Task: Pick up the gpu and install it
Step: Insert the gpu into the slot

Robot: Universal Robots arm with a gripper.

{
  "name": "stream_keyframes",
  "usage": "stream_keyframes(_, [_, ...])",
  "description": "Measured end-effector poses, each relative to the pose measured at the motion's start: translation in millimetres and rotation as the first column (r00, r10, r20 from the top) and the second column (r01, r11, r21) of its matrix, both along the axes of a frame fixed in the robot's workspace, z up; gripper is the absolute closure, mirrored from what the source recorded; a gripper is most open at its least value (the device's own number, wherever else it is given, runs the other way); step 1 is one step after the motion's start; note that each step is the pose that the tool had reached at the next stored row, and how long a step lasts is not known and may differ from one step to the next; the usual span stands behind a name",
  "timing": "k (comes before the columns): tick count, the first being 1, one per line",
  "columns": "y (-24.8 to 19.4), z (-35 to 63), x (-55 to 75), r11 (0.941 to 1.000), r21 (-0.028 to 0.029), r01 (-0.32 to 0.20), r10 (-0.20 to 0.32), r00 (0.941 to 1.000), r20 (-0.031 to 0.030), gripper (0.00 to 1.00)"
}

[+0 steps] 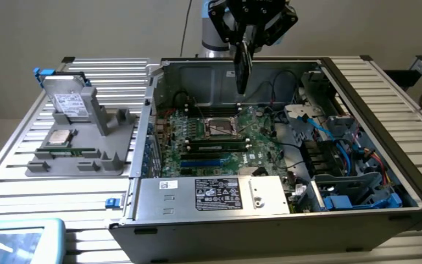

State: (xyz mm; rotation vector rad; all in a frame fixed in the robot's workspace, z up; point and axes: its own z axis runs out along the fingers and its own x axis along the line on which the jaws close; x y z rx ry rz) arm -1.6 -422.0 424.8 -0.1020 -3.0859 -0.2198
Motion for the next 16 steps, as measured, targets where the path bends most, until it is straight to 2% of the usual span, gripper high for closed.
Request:
stream_keyframes(2, [0.0, -0.1, -0.2, 1.0000, 0.0001, -0.009, 0.009, 1.0000, 0.0031, 0.73])
stream_keyframes(4, [0.0, -0.1, -0.3, 0.9990, 0.0002, -0.045, 0.045, 0.9990, 0.0036, 0.73])
stream_keyframes(8, [0.0, -0.1, -0.3, 0.9931, 0.0000, -0.117, 0.117, 0.9931, 0.0049, 0.73])
stream_keyframes(11, [0.0, 0.0, -0.3, 0.9853, -0.0003, -0.171, 0.171, 0.9853, 0.0064, 0.73])
stream_keyframes(16, [0.0, 0.0, -0.3, 0.9656, -0.0011, -0.260, 0.260, 0.9656, 0.0106, 0.73])
